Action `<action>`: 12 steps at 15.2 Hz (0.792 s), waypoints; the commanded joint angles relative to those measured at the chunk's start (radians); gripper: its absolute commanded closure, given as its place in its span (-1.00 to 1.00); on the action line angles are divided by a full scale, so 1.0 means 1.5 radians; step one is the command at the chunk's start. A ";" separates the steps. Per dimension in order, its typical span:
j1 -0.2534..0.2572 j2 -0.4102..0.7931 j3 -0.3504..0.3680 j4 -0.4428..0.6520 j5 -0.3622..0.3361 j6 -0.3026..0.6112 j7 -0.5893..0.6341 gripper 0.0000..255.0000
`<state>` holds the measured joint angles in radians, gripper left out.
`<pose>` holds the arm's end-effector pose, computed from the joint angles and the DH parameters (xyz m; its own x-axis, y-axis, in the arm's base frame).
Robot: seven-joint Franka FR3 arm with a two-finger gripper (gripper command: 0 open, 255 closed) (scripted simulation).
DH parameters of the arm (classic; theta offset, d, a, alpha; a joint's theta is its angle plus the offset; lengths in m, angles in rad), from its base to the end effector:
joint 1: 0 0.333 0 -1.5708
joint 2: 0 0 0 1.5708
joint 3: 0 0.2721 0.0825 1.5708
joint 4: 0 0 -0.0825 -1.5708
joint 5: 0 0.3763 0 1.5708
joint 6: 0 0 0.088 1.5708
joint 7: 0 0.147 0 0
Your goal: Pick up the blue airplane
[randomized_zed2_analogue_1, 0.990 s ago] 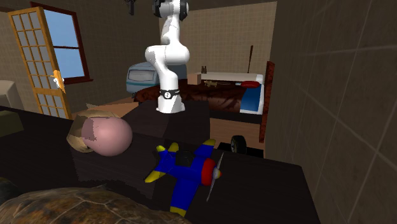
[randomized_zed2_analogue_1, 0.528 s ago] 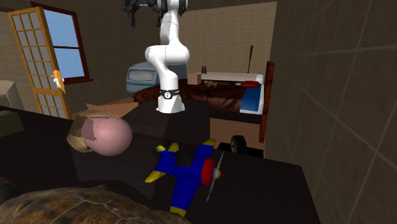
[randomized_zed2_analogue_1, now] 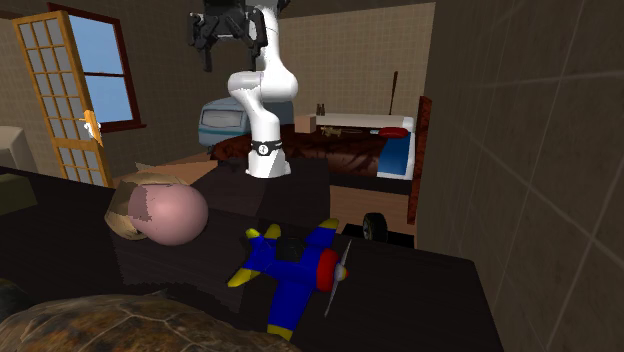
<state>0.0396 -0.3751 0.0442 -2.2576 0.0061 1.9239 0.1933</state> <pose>0.4529 0.0390 0.4361 0.9926 -0.1138 0.0423 -0.1140 -0.9935 0.0023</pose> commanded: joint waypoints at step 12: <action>0.020 0.323 0.018 0.155 0.041 0.126 0.003 -1.00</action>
<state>0.0690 0.0689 0.0702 -2.0522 0.0641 2.1046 0.2014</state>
